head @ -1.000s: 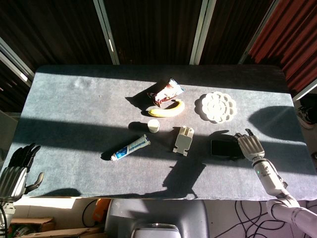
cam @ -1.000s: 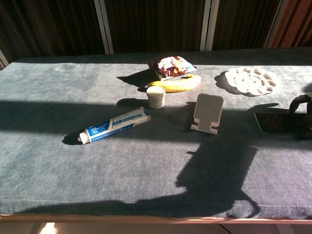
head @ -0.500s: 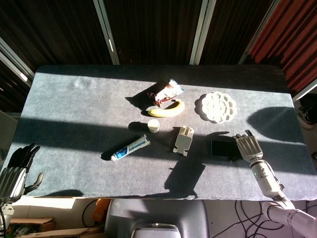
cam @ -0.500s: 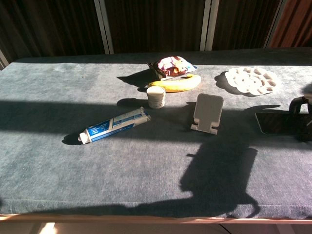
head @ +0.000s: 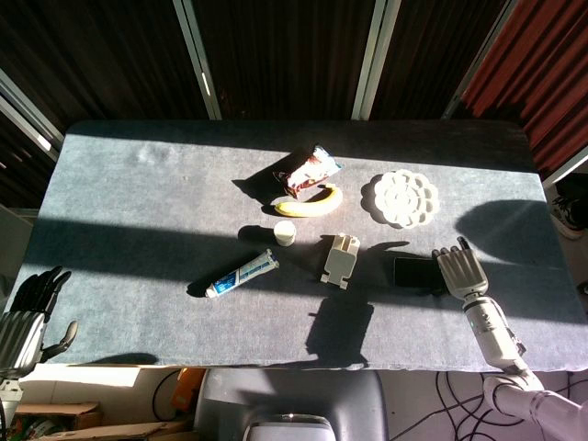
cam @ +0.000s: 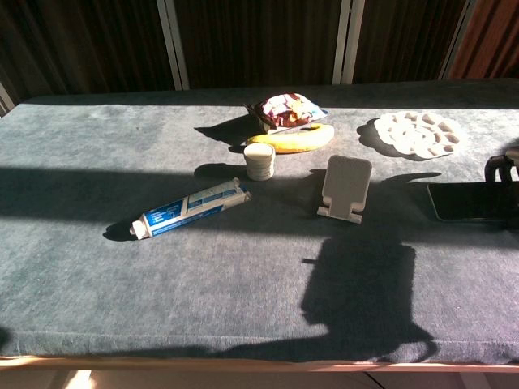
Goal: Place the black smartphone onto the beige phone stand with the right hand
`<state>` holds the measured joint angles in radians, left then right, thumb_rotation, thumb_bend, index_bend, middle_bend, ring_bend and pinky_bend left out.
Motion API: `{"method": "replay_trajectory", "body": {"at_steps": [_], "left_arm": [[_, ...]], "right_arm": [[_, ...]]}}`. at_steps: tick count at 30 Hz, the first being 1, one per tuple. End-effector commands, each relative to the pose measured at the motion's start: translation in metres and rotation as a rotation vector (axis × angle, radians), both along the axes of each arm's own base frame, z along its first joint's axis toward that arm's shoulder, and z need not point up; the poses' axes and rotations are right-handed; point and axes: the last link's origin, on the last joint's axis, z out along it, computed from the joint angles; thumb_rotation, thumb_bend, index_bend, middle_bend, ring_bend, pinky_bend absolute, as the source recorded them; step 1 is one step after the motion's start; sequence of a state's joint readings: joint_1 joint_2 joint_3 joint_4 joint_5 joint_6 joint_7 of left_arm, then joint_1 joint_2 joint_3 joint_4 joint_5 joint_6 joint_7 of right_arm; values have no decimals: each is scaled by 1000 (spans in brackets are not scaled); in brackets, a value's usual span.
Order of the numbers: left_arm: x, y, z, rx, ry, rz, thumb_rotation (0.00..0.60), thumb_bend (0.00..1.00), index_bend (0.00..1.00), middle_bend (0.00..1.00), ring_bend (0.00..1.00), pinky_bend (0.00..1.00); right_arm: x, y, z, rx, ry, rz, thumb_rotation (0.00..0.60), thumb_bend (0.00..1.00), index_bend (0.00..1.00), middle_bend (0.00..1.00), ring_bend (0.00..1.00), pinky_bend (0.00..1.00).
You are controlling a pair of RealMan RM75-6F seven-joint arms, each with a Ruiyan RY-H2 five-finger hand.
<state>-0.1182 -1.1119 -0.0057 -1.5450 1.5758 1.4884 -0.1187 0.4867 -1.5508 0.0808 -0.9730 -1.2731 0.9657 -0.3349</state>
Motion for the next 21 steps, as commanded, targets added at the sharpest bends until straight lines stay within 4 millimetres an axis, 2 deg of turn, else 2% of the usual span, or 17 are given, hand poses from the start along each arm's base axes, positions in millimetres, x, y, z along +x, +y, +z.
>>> {"method": "replay_trajectory", "body": {"at_steps": [1,7,21], "left_arm": [[0,-1,1,2,-2,-3,600,394,0,0,0,0],[0,-4,2,-4,-13,-18,600,393,0,0,0,0],[1,-5,3,-20,-43,-37,600,391,0,0,0,0]], "right_arm": [[1,-1,2,-3,21,10,600,351,989,725,454,278],[9,-7,9,-38,98,85,600,351,989,725,459,294],[33,-16,30,-163,417,363,600,350,996,734,498,326]]}}
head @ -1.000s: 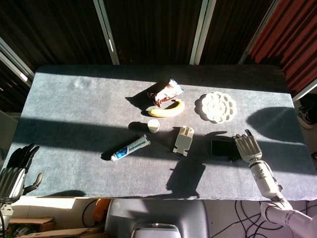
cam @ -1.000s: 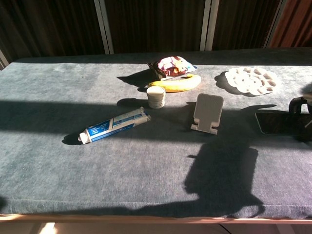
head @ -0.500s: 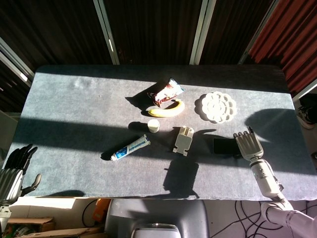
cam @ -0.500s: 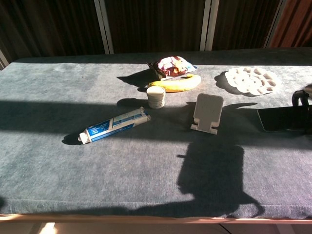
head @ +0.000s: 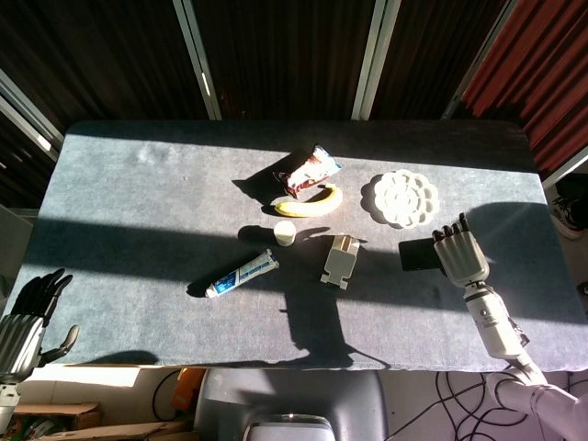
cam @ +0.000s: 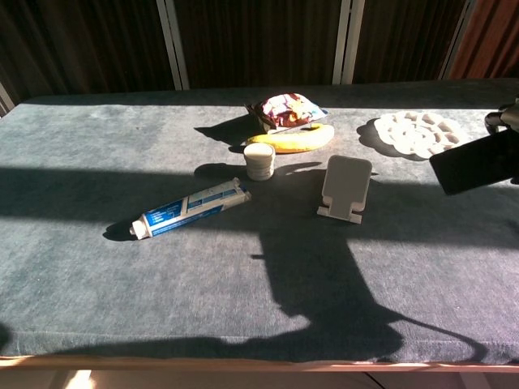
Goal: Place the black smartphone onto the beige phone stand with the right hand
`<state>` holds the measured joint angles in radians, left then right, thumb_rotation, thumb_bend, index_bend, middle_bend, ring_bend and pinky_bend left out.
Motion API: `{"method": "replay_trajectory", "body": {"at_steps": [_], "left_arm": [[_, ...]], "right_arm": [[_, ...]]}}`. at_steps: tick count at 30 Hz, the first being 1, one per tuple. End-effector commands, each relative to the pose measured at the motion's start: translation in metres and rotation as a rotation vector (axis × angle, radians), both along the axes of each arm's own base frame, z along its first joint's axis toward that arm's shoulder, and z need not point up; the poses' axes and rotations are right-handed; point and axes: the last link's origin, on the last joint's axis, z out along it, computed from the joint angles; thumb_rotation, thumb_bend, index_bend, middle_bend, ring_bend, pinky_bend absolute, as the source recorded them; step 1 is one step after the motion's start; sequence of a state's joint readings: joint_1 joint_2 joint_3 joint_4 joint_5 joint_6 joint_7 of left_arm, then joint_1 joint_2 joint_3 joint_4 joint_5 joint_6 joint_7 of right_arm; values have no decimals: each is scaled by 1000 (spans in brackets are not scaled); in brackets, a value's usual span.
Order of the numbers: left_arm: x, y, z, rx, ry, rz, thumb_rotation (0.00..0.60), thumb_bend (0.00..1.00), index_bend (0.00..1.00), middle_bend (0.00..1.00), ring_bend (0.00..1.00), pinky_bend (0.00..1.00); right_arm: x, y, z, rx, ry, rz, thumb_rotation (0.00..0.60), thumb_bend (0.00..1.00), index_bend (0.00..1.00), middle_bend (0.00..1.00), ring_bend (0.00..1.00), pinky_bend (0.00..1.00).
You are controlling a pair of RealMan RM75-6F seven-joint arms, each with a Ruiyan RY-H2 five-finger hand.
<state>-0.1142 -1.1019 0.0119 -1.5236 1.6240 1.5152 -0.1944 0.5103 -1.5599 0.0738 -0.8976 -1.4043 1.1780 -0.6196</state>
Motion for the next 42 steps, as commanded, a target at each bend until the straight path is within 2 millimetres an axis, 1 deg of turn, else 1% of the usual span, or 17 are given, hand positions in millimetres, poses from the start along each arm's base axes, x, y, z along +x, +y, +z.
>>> {"method": "replay_trajectory", "body": {"at_steps": [1,5,8,9,10,14,18,20,25,34,37,42], "left_arm": [[0,0,0,0,0,1,600,392,0,0,0,0],[0,1,-1,0,-1,1,600,391,0,0,0,0],[0,1,-1,-1,-1,3,600,392,0,0,0,1],[1,1,-2,-1,-1,3,600,392,0,0,0,1],[1,2,-3,-4,-1,3,600,392,0,0,0,2],[1,3,-5,-13,6,4,600,392,0,0,0,4],[1,4,-5,-14,10,7,600,391,0,0,0,4],[1,5,-5,-13,9,10,600,392,0,0,0,4],[-1,7,-3,-11,8,18,600,392,0,0,0,4],[-2,5,-1,-9,3,19,600,392,0,0,0,4],[-2,5,-1,-9,4,18,600,390,0,0,0,4],[-2,5,0,-10,4,17,600,391,0,0,0,5]], "right_arm": [[10,-3,8,-27,75,91,600,350,996,734,498,326],[16,-3,12,-33,103,131,600,349,996,734,498,326],[28,-4,18,-34,166,216,600,349,996,734,498,326],[35,-4,21,-34,193,261,600,349,996,734,498,326],[55,-6,29,-29,244,390,600,349,996,734,498,326],[80,-11,35,43,295,528,600,349,996,734,497,326],[107,-18,35,101,377,651,600,348,996,734,495,325],[117,-20,33,119,414,685,600,341,996,734,493,319],[141,-24,25,179,508,729,600,322,997,734,493,312],[170,-31,12,216,630,706,600,308,996,734,493,308],[178,-30,3,226,639,711,600,306,996,734,493,308],[183,-29,-10,252,650,717,600,304,996,734,493,308]]}}
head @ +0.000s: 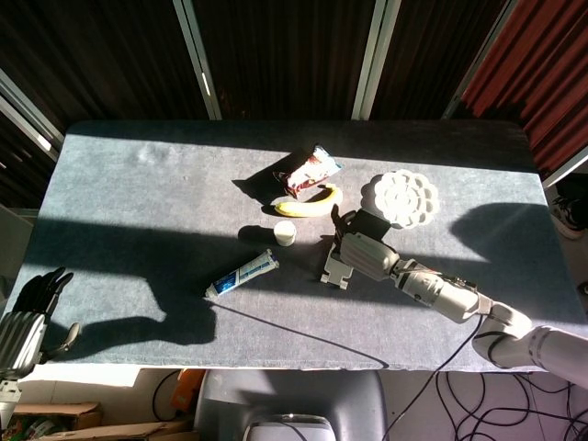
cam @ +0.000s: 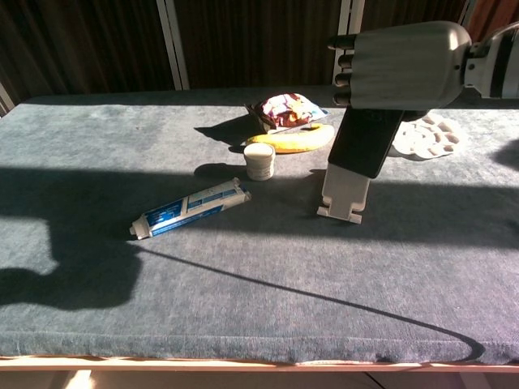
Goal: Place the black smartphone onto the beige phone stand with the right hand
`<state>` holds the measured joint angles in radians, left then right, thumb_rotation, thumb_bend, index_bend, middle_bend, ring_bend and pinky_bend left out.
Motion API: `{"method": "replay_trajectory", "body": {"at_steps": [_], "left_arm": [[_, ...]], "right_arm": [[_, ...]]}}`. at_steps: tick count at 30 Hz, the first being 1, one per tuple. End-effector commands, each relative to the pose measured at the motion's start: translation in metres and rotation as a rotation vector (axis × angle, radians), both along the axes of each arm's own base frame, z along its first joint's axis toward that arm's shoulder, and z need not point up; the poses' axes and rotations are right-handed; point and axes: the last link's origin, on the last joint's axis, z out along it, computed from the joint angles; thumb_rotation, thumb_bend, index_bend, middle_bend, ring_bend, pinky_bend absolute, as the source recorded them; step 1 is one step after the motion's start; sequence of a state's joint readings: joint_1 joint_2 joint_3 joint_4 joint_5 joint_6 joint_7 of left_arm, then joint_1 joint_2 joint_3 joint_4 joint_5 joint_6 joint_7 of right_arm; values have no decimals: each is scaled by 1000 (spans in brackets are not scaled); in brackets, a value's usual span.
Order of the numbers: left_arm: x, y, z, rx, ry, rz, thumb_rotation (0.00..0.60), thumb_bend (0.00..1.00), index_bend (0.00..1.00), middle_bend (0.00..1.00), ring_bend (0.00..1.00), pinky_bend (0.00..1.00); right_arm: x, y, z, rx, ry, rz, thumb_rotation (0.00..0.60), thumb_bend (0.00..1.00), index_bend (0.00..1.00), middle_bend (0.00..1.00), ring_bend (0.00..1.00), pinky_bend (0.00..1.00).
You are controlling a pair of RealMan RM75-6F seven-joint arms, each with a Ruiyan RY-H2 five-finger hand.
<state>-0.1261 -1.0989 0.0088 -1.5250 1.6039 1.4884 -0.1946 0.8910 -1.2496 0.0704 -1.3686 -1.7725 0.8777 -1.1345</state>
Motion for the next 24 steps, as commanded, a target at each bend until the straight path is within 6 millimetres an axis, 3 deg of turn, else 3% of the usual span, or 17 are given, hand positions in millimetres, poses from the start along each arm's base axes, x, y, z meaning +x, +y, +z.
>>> {"method": "replay_trajectory", "body": {"at_steps": [1,24], "left_arm": [[0,0,0,1,-1,0,600,390,0,0,0,4],[-1,-3,6,12,-19,-10,600,392,0,0,0,5]], "right_arm": [[3,0,-8,10,10,1,600,303,996,734,493,308],[0,5,-50,70,67,-16,600,296,996,734,493,308]]}}
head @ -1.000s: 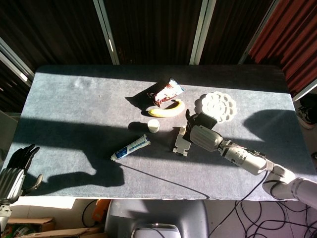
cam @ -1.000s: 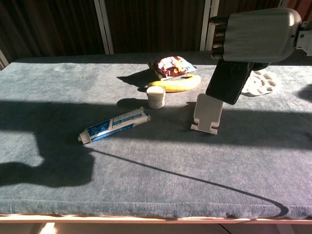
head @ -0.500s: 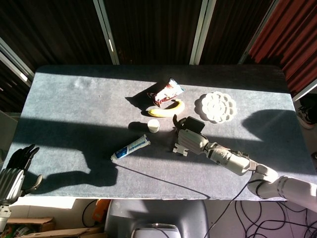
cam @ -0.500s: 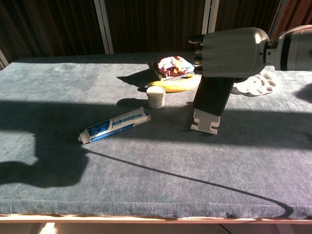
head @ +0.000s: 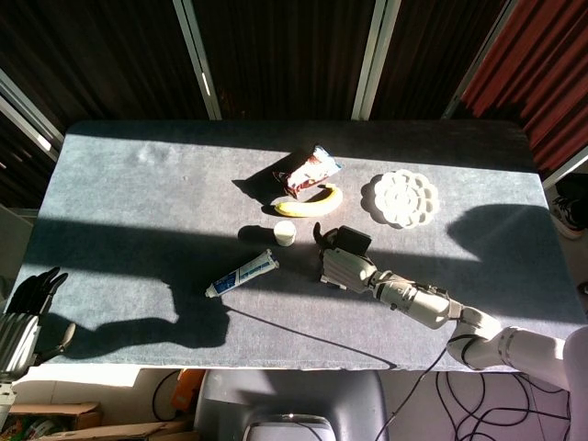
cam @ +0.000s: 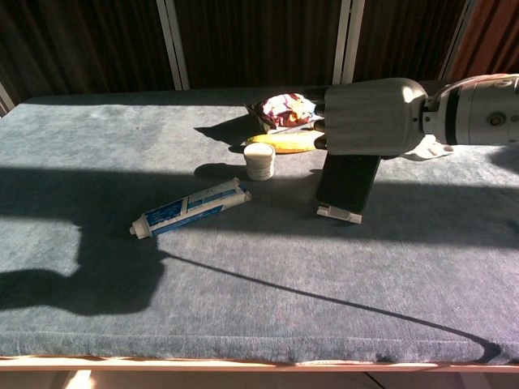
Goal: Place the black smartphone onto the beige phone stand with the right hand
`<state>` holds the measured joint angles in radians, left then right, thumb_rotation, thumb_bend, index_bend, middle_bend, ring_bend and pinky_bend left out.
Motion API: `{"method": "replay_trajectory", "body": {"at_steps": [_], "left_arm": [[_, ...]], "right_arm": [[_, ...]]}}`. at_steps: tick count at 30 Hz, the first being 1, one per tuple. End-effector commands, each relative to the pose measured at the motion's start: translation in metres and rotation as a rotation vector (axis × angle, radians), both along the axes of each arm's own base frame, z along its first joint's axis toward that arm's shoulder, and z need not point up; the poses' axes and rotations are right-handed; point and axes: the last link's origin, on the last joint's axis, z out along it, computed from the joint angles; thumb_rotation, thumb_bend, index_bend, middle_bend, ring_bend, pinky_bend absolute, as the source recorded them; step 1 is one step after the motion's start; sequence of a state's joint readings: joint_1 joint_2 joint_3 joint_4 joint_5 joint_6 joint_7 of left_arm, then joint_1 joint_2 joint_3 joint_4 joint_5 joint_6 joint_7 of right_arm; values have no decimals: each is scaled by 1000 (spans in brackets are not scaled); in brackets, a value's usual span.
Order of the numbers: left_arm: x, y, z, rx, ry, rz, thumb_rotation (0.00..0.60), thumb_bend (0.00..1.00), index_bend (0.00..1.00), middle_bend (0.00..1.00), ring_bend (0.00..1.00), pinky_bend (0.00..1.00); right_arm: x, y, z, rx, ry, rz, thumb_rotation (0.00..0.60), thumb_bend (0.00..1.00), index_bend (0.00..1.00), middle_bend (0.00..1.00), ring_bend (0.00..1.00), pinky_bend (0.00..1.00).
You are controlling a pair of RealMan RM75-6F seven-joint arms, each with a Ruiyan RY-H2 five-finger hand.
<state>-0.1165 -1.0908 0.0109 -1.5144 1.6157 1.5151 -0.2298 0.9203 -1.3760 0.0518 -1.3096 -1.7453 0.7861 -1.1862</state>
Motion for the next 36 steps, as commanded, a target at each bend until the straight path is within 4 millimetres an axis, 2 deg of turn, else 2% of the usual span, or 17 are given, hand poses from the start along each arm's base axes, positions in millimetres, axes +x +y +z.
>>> {"method": "replay_trajectory", "body": {"at_steps": [1,18,24,32,36], "left_arm": [[0,0,0,-2,0,-1,600,392,0,0,0,5],[0,0,0,-9,0,-1,600,391,0,0,0,4],[0,-1,1,-6,-2,-1,600,391,0,0,0,4],[0,0,0,-11,-1,2,600,391,0,0,0,5],[-1,-1,0,-9,-1,3,600,391,0,0,0,4]], "right_arm": [[-1,0,-2,3,5,-2,600,297,996,734,493,308],[-2,1,-12,14,15,-5,600,285,957,733,492,308],[-3,0,-12,6,23,-9,600,268,848,727,470,308],[-7,-1,-13,-11,41,-23,600,264,669,652,435,308],[-9,-2,-13,-18,43,-28,600,262,633,629,428,308]]}}
